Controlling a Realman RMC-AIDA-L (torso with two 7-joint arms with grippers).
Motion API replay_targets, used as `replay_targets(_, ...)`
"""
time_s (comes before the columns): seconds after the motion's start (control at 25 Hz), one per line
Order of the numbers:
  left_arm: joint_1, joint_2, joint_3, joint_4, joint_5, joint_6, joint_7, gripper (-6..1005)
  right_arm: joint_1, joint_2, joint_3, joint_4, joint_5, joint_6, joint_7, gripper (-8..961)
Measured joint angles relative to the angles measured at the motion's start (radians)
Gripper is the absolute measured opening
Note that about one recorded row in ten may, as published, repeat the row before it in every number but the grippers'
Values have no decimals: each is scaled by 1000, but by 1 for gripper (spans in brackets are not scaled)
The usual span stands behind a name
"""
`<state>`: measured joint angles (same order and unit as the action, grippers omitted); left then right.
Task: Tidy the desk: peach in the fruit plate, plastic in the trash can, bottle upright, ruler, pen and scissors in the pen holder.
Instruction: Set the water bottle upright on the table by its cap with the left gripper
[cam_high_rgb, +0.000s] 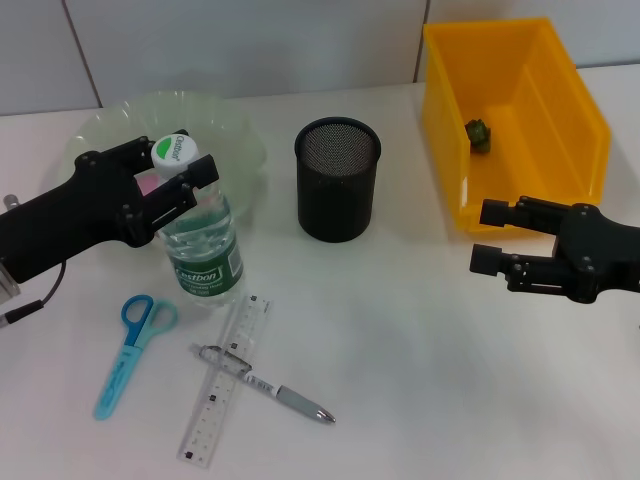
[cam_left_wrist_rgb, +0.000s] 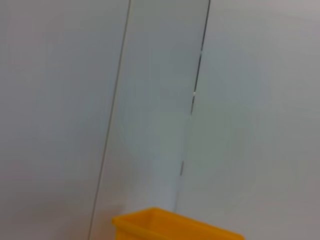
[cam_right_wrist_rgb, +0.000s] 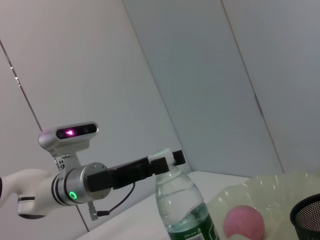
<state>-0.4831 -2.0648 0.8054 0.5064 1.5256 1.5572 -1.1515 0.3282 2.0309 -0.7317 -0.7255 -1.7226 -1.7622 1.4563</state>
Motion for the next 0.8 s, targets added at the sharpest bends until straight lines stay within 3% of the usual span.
replay_targets(0.8,2,-4,-8,-26,-5,-46,35,472,4,0,0,0,0,1,5,809)
